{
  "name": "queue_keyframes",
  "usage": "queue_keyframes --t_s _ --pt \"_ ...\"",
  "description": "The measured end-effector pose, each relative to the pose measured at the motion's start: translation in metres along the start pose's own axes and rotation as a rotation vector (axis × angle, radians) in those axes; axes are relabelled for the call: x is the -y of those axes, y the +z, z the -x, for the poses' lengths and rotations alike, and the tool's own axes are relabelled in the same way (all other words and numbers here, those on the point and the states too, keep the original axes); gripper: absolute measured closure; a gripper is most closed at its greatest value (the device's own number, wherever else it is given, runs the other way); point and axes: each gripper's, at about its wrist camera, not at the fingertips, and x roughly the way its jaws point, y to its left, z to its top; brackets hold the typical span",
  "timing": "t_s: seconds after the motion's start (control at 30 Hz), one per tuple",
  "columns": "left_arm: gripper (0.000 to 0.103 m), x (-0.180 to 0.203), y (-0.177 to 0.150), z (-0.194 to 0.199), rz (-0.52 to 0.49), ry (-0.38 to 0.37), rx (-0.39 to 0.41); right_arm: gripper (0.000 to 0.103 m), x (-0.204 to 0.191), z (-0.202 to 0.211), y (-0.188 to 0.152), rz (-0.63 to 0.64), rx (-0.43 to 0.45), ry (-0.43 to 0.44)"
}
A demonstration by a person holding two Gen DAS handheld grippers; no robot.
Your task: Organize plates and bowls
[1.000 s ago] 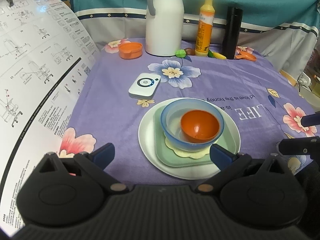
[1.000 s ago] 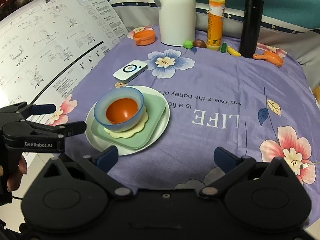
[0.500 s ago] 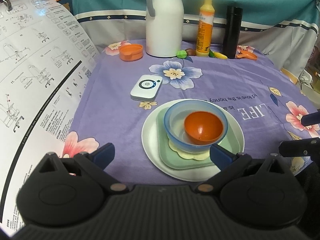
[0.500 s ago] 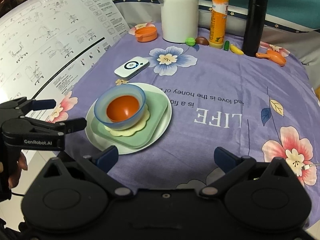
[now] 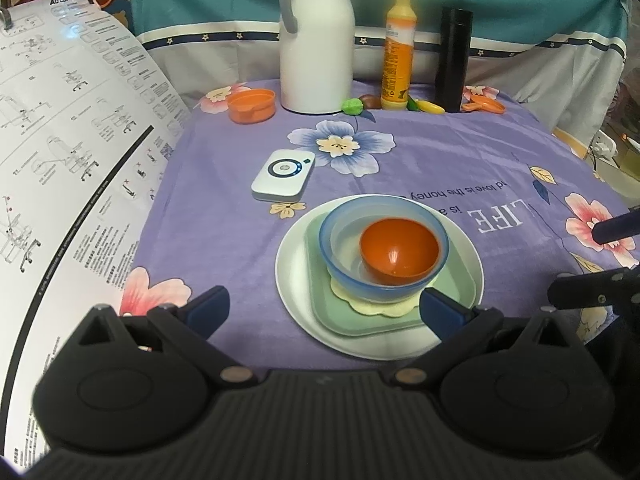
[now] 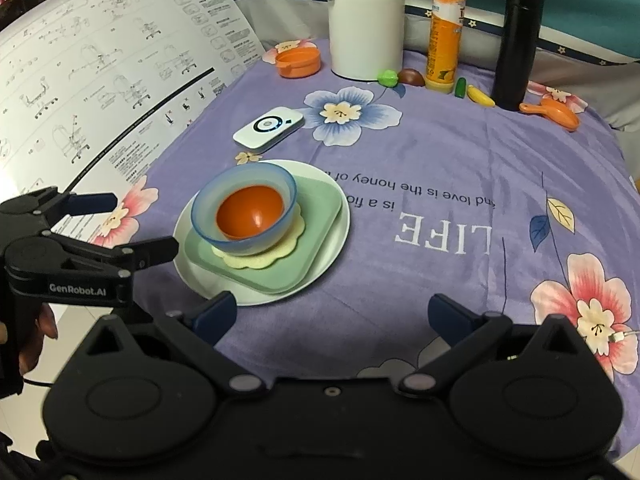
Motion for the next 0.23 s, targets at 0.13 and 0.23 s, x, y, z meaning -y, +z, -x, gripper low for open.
queue_keyframes --t_s 0.13,0.23 --pt "0.0 0.0002 -0.001 0.0005 -0.007 0.002 0.004 0.0 0.0002 0.0004 0.0 0.003 0.002 -0.002" --pt "0.0 -0.0008 -0.0008 0.0005 -0.005 0.003 0.003 0.0 0.0003 0.0013 -0.0001 0.002 0.007 -0.005"
